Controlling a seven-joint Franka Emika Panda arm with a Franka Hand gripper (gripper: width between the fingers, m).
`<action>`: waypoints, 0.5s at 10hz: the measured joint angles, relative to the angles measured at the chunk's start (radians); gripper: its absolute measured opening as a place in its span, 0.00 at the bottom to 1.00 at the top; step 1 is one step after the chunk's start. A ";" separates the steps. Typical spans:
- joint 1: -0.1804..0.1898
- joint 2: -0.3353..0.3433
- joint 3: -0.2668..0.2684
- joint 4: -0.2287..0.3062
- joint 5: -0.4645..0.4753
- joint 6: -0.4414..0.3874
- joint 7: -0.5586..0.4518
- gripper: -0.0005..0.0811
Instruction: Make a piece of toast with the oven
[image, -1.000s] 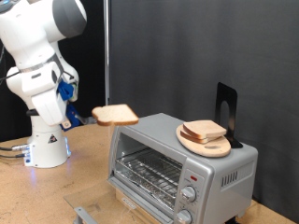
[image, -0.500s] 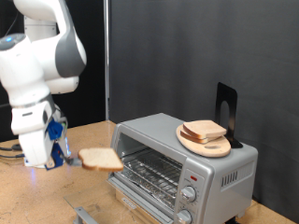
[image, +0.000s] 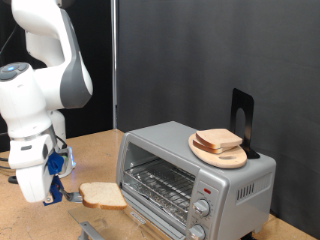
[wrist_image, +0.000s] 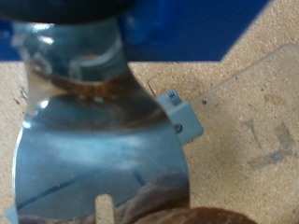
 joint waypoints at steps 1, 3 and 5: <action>0.008 0.000 0.016 -0.006 0.001 0.012 0.018 0.49; 0.038 -0.002 0.061 -0.025 0.028 0.060 0.059 0.49; 0.071 -0.011 0.110 -0.053 0.064 0.110 0.079 0.49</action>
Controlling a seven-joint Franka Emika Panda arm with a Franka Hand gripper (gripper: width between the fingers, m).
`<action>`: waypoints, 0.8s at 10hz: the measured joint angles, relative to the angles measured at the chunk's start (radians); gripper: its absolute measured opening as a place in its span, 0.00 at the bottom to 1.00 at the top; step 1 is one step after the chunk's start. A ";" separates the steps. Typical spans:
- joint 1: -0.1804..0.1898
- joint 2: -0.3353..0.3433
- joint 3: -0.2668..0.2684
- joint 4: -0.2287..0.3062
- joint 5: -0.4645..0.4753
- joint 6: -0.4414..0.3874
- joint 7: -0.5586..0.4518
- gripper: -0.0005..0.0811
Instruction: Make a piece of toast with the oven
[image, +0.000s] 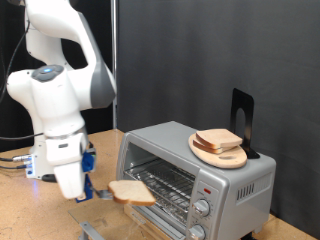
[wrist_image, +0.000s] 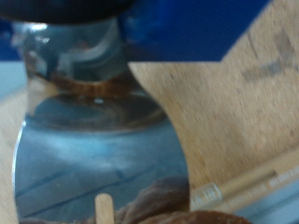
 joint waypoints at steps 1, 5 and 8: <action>0.015 -0.008 0.020 -0.017 0.004 0.019 0.013 0.49; 0.060 -0.053 0.093 -0.090 -0.046 0.070 0.121 0.49; 0.062 -0.065 0.115 -0.132 -0.115 0.106 0.163 0.49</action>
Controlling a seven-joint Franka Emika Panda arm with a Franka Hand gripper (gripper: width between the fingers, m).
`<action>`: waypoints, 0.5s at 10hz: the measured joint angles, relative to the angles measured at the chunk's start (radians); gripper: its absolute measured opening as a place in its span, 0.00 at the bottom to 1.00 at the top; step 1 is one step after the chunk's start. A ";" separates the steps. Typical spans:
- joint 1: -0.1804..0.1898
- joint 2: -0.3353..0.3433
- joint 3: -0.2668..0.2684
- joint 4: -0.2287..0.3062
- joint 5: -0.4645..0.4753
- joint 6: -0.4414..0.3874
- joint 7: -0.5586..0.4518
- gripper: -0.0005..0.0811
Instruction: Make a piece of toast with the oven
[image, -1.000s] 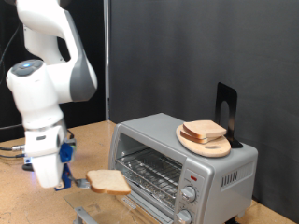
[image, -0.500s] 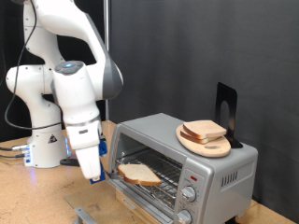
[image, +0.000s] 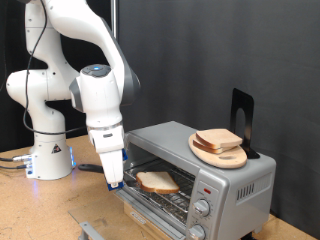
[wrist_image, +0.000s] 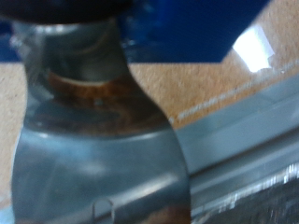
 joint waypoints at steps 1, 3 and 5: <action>-0.007 0.000 -0.003 -0.016 -0.034 0.017 0.000 0.49; -0.031 -0.003 -0.023 -0.045 -0.082 0.029 -0.032 0.49; -0.054 -0.013 -0.047 -0.067 -0.083 0.029 -0.088 0.49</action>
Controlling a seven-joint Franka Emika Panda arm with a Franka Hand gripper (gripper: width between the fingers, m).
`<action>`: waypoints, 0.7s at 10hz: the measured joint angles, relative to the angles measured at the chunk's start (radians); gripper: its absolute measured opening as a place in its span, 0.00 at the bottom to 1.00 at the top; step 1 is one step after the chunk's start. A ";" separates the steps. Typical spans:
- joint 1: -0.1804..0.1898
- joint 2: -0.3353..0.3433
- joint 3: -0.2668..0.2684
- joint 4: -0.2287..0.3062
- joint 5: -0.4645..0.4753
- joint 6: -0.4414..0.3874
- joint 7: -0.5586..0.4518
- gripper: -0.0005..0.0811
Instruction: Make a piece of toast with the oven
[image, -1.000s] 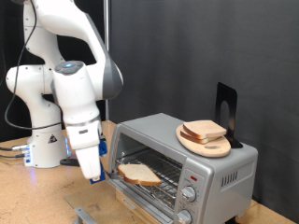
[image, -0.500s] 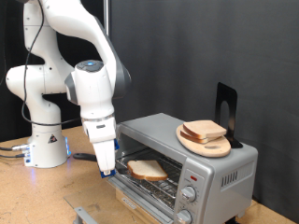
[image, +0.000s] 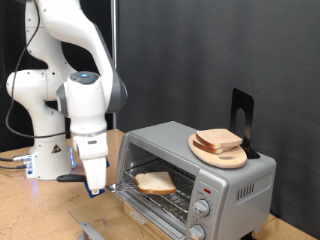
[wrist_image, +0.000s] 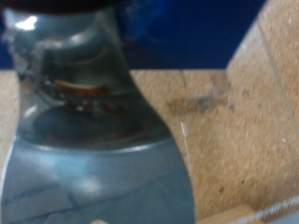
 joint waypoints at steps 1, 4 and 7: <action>-0.006 -0.005 -0.006 -0.008 0.008 -0.001 -0.016 0.49; -0.007 -0.026 -0.019 -0.012 0.069 -0.020 -0.050 0.49; -0.007 -0.054 -0.020 -0.008 0.119 -0.045 -0.057 0.49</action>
